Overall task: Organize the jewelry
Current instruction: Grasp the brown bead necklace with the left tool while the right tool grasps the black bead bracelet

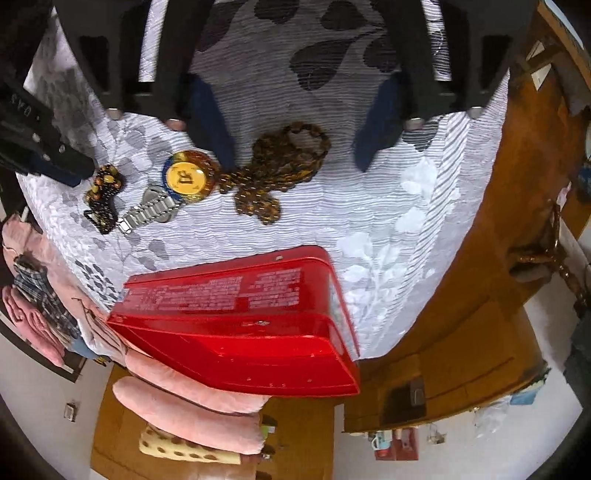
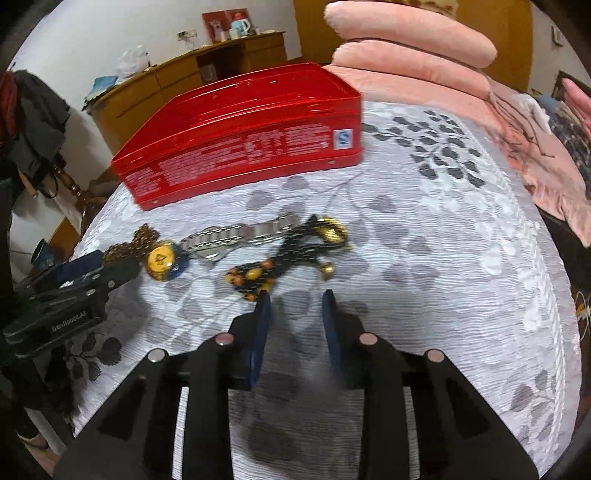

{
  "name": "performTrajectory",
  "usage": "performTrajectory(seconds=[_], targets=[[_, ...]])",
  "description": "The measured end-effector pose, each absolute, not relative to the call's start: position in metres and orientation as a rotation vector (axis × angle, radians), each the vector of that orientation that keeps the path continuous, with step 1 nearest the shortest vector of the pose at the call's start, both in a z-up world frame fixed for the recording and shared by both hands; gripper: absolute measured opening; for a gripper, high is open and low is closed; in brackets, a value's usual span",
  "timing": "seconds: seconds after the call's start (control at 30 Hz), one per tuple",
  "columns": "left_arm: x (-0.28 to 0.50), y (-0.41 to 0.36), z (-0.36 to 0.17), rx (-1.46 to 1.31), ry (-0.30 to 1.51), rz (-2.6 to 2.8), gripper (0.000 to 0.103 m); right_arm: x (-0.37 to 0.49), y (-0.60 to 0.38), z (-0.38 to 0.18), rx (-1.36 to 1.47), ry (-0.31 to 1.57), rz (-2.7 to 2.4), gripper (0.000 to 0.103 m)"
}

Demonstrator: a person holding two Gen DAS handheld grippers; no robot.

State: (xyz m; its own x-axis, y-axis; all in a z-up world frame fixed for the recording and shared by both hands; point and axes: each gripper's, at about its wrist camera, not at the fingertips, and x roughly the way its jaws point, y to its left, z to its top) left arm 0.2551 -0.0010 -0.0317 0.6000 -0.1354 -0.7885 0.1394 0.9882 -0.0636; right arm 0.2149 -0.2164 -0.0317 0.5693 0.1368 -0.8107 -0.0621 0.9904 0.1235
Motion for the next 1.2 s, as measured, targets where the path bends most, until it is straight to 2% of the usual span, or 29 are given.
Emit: performTrajectory(seconds=[0.07, 0.2, 0.3, 0.37, 0.53, 0.63, 0.67, 0.73, 0.83, 1.13, 1.2], targets=[[0.254, -0.001, -0.030, -0.001, 0.908, -0.170, 0.035, 0.214, -0.222, -0.030, 0.094, 0.954, 0.100, 0.034], [0.245, 0.001, -0.028, -0.025, 0.908, -0.222, 0.026, 0.212, -0.226, -0.025, 0.113, 0.935, 0.101, 0.040], [0.236, 0.000, -0.027, -0.033, 0.911, -0.250, 0.025, 0.211, -0.221, -0.023, 0.125, 0.927, 0.124, 0.050], [0.232, -0.002, -0.027, -0.050, 0.921, -0.282, 0.025, 0.214, -0.215, -0.022, 0.129, 0.927, 0.139, 0.052], [0.229, -0.003, -0.025, -0.055, 0.925, -0.296, 0.026, 0.226, -0.199, -0.030, 0.124, 0.957, 0.143, 0.053], [0.230, -0.001, -0.024, -0.053, 0.912, -0.273, 0.034, 0.231, -0.196, -0.036, 0.112, 0.970, 0.132, 0.053], [0.229, -0.001, -0.023, -0.050, 0.902, -0.270, 0.039, 0.230, -0.197, -0.036, 0.105, 0.967, 0.131, 0.051], [0.230, -0.001, -0.022, -0.050, 0.899, -0.270, 0.039, 0.228, -0.200, -0.036, 0.099, 0.968, 0.123, 0.050], [0.231, -0.001, -0.025, -0.055, 0.909, -0.279, 0.039, 0.223, -0.213, -0.035, 0.103, 0.971, 0.097, 0.042], [0.225, -0.017, -0.023, -0.057, 0.920, -0.352, 0.039, 0.213, -0.257, -0.030, 0.138, 0.951, 0.009, 0.046], [0.226, -0.017, -0.020, -0.046, 0.907, -0.335, 0.040, 0.212, -0.256, -0.029, 0.148, 0.937, 0.030, 0.052]])
